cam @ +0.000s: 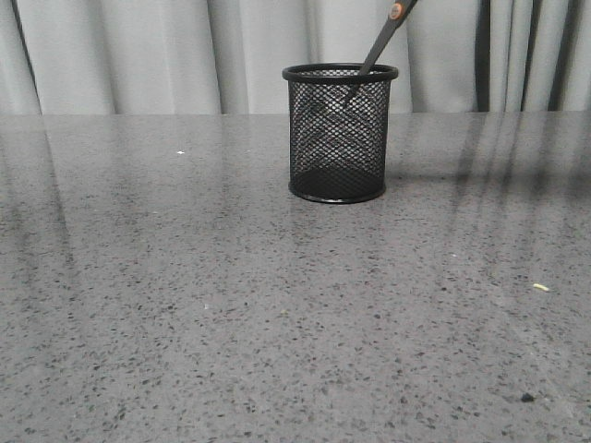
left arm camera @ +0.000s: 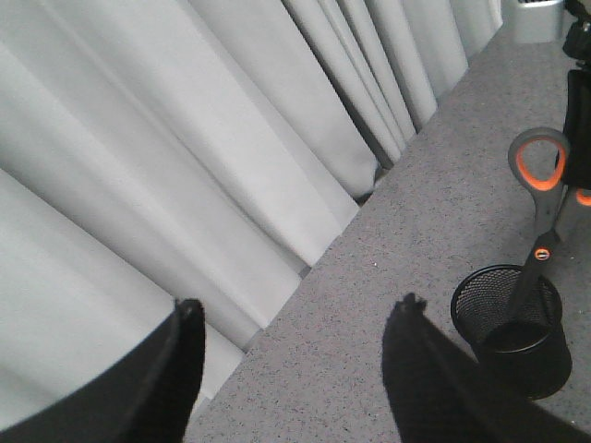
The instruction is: Put scissors into bucket
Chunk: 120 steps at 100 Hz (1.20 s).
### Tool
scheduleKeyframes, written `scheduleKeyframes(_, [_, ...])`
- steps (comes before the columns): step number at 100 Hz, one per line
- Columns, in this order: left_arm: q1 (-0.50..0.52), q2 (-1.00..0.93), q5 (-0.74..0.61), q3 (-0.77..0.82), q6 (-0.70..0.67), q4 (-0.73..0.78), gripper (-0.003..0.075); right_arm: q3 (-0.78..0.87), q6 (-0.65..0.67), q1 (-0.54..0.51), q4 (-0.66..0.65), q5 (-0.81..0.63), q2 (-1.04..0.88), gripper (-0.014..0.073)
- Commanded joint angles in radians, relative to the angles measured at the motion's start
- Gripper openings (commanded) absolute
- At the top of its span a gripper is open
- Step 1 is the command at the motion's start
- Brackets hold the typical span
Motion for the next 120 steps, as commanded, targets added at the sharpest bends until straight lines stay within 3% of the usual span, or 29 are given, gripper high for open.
scheduleKeyframes(1, [0.002,-0.02,-0.061,-0.03,-0.01,-0.04,0.0387,-0.037,-0.005,-0.001,0.01,-0.074,-0.02,-0.0057])
scheduleKeyframes(45, [0.002,-0.02,-0.061,-0.03,-0.01,-0.04,0.0387,-0.082,-0.031,0.038,0.01,-0.067,0.071,-0.0026])
scheduleKeyframes(59, [0.002,-0.02,-0.061,-0.03,-0.01,-0.04,0.0387,-0.112,-0.031,0.038,0.01,-0.077,0.076,0.0112])
scheduleKeyframes(76, [0.002,-0.02,-0.061,-0.03,-0.01,-0.04,0.0387,-0.18,-0.031,0.036,0.01,-0.075,0.076,0.0381])
scheduleKeyframes(83, [0.002,-0.02,-0.061,-0.03,-0.01,-0.04,0.0387,-0.221,-0.031,0.036,0.01,-0.063,0.076,0.0428])
scheduleKeyframes(107, [0.002,-0.02,-0.043,-0.03,-0.01,-0.04,0.0387,-0.381,-0.027,0.029,0.006,-0.046,0.067,0.0416])
scheduleKeyframes(120, [0.002,-0.02,-0.031,-0.03,-0.01,-0.026,0.0386,-0.441,-0.008,0.025,0.006,-0.048,0.038,0.0297])
